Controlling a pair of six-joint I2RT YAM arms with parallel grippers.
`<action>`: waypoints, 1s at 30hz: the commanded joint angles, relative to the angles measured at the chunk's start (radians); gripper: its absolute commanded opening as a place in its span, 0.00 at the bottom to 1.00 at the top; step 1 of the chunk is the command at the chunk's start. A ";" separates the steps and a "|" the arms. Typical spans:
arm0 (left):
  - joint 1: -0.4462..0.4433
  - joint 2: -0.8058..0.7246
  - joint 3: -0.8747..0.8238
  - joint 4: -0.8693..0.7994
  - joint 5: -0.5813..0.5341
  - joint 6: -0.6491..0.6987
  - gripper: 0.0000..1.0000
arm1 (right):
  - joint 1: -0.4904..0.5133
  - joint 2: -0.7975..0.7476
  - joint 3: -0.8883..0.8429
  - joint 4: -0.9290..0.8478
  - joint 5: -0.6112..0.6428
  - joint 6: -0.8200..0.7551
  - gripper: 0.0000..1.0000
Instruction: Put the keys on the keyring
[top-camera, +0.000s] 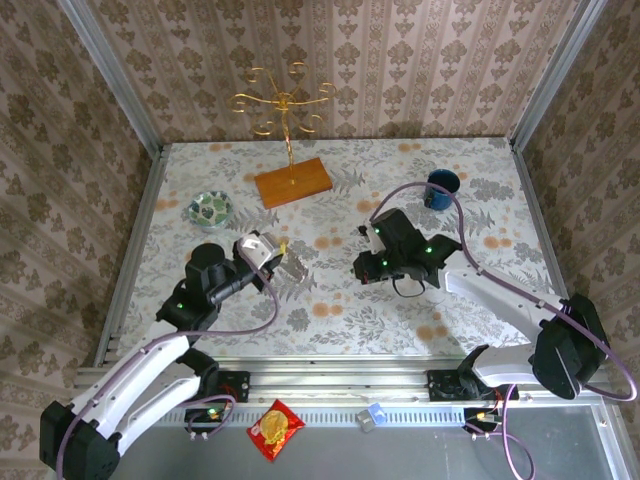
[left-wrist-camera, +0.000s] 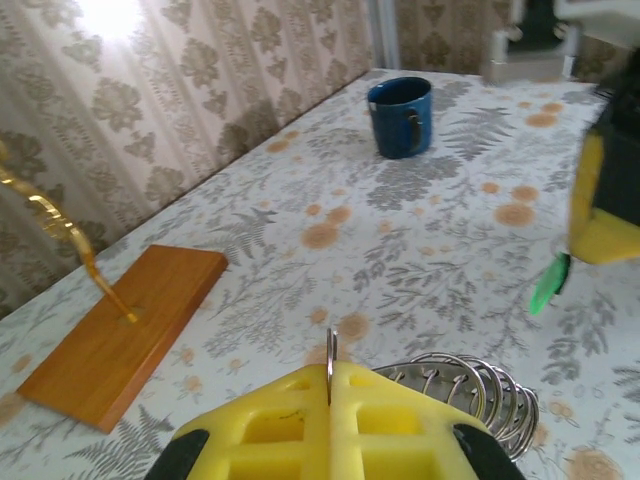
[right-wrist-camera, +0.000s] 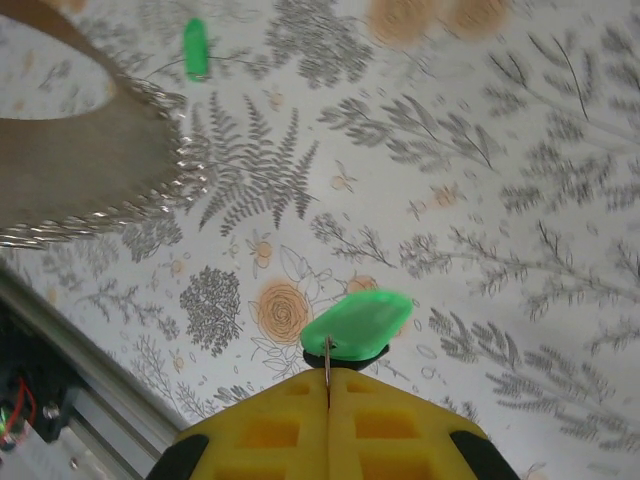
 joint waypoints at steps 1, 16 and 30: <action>0.008 0.004 0.047 -0.008 0.125 0.046 0.00 | -0.006 -0.014 0.040 -0.034 -0.091 -0.272 0.00; -0.058 0.122 0.085 -0.001 0.308 0.073 0.00 | -0.003 -0.093 -0.040 0.063 -0.271 -0.575 0.00; -0.132 0.240 0.138 -0.001 0.270 0.054 0.00 | 0.020 -0.048 0.055 0.043 -0.291 -0.642 0.00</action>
